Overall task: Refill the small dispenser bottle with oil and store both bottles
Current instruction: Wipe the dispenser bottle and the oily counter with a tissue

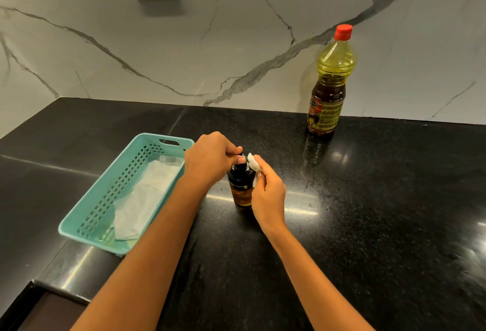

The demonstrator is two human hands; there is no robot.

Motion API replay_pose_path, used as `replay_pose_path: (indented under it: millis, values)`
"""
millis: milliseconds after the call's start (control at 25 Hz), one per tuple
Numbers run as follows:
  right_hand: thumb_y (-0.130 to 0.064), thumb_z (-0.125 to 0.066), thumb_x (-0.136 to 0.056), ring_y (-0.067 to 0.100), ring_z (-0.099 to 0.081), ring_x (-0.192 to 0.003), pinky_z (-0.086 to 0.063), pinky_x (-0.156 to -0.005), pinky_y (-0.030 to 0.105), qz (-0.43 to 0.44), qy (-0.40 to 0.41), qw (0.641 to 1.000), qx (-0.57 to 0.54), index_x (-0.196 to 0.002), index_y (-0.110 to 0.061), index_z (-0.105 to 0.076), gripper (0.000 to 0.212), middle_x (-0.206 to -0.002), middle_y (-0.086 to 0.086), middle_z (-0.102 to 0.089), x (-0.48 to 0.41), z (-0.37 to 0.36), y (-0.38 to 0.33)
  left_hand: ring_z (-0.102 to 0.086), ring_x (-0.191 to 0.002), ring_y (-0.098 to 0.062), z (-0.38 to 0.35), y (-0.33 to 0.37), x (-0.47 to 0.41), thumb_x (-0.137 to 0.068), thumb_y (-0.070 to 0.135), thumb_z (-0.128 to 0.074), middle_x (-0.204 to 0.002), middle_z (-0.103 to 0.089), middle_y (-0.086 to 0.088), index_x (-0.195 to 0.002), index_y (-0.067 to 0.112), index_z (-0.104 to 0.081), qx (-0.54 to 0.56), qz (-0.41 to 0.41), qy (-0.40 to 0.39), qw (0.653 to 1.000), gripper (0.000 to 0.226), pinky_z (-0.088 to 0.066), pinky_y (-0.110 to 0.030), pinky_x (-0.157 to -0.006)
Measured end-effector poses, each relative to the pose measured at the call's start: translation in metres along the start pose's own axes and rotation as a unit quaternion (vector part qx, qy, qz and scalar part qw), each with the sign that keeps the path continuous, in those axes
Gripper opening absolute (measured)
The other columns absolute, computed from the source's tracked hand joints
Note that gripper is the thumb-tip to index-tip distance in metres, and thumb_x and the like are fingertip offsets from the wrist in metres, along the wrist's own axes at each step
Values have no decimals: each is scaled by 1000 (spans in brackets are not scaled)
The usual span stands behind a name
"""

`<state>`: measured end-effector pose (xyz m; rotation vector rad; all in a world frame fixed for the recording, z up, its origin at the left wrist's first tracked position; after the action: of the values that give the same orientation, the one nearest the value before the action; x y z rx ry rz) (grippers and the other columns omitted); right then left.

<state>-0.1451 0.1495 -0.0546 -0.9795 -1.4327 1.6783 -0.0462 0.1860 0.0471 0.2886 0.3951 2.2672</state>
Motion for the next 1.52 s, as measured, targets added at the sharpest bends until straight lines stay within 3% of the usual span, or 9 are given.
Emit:
replay_pose_path:
  millis: [240, 440, 560, 720, 840, 1080, 1320, 1400, 1520]
  values:
    - [0, -36, -96, 15, -55, -114, -42, -98, 23, -62, -59, 994, 61, -129, -12, -53, 39, -122, 5, -61, 2, 6, 32, -59, -106, -16, -2, -4, 3, -81, 35, -67, -112, -68, 2, -110, 28, -67, 33, -2, 2, 999, 30, -49, -40, -89]
    - [0, -36, -96, 3, -47, -115, -37, -98, 13, -5, -39, 999, 14, -130, -11, -51, 40, -122, -7, -54, -7, 4, 7, -59, -107, -15, -3, -4, 3, -82, 34, -66, -115, -67, 2, -112, 27, -66, 40, -5, 2, 999, 31, -49, -39, -88]
    - [-1, -35, -97, 5, -45, -120, -33, -97, 12, -32, -35, 997, 61, -136, -13, -45, 42, -125, -5, -53, 14, 5, 30, -59, -106, -16, -3, -5, 3, -82, 34, -66, -114, -68, 2, -113, 27, -66, 44, -5, 2, 999, 31, -50, -38, -88]
    - [4, -38, -93, 17, -59, -103, -41, -74, 2, -40, -73, 995, 58, -115, -10, -61, 35, -104, 2, -64, -13, 11, 28, -60, -105, -15, -4, -5, 4, -81, 34, -67, -113, -68, 2, -111, 26, -67, 51, -6, 1, 999, 31, -50, -41, -89]
    - [7, -40, -90, 8, -56, -107, -44, -89, 12, 33, -75, 996, 40, -113, -7, -63, 35, -113, 4, -65, -31, 12, -3, -60, -105, -15, -3, -5, 4, -81, 34, -67, -111, -69, 2, -111, 27, -66, 50, -5, 6, 999, 31, -50, -42, -88]
    - [16, -51, -84, 16, -35, -133, -26, -112, 23, 181, -69, 976, 98, -132, -2, -48, 51, -141, 11, -42, 19, 12, 12, -60, -104, -14, -4, -5, 3, -82, 34, -66, -112, -69, 1, -112, 26, -66, 52, -2, -1, 999, 31, -50, -39, -88]
    - [4, -39, -90, 10, -55, -103, -45, -97, 34, 86, -84, 990, 68, -113, -3, -64, 35, -111, 6, -63, -32, 9, -6, -60, -104, -16, 0, -1, -2, -78, 34, -70, -107, -70, 0, -109, 24, -68, 43, 11, -12, 999, 32, -50, -42, -90]
    - [-3, -35, -88, 16, -53, -113, -41, -103, 32, 99, -98, 987, 85, -119, -3, -60, 39, -120, 9, -60, -31, 6, -4, -60, -103, -16, 0, -2, -1, -78, 35, -70, -105, -71, 1, -108, 25, -69, 43, 10, -10, 999, 31, -50, -43, -89]
    - [8, -36, -87, 19, -18, -142, -16, -115, 23, 153, -104, 972, 142, -143, -5, -28, 59, -152, 8, -24, 9, 1, 19, -62, -99, -14, 1, -3, -3, -77, 34, -72, -103, -71, 2, -104, 26, -70, 52, 9, -15, 998, 29, -50, -41, -89]
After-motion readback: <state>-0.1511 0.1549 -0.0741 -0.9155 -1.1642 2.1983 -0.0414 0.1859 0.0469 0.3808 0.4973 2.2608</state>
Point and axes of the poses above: each hand's wrist, its own x-axis away from the middle knuckle, its own z-axis out of the back of the hand, y = z × x, the point moved 1 cm from there along -x, towards the middle knuckle
